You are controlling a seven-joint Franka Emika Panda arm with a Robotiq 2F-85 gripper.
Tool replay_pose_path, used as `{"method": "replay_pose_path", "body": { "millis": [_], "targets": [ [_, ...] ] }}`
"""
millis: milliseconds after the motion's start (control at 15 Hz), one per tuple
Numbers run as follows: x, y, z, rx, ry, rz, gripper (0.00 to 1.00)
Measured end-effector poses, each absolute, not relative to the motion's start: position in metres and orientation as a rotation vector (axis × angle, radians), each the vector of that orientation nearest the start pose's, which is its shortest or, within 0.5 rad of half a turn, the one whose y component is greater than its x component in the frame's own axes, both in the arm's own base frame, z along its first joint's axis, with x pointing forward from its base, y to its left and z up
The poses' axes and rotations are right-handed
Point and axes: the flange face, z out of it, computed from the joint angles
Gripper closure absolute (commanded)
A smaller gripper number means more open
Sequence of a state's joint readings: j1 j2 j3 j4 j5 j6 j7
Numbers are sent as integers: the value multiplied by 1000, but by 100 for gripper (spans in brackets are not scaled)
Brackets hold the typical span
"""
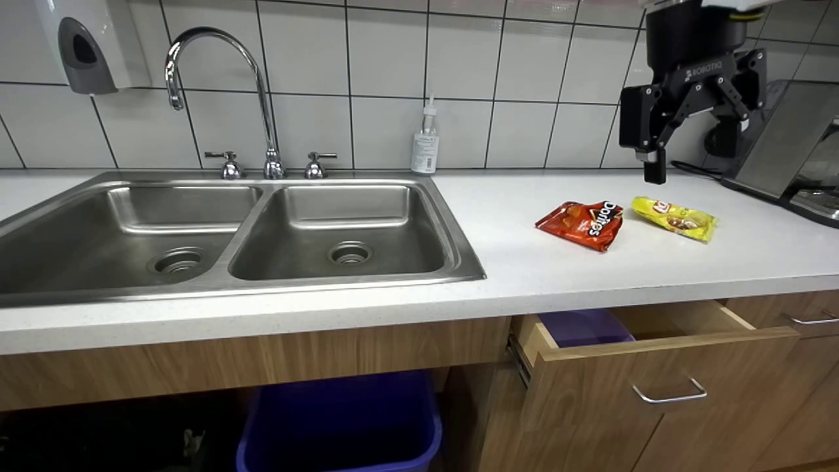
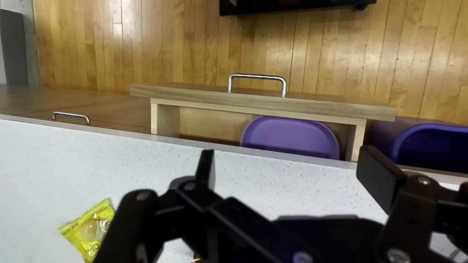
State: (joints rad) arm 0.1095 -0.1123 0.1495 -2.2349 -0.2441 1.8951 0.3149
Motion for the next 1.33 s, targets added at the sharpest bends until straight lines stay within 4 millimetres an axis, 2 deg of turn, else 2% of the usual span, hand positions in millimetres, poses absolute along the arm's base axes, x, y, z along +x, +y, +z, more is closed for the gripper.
{"method": "replay_pose_path", "body": {
  "millis": [333,800,1133,1333],
  "targets": [
    [468,91,391,-3432,-78,243,0],
    [465,72,373,-3402,-160,242,0],
    [463,53,364,-3371,-166,246,0],
    [463,50,363,-3370,-166,253,0]
  ]
}}
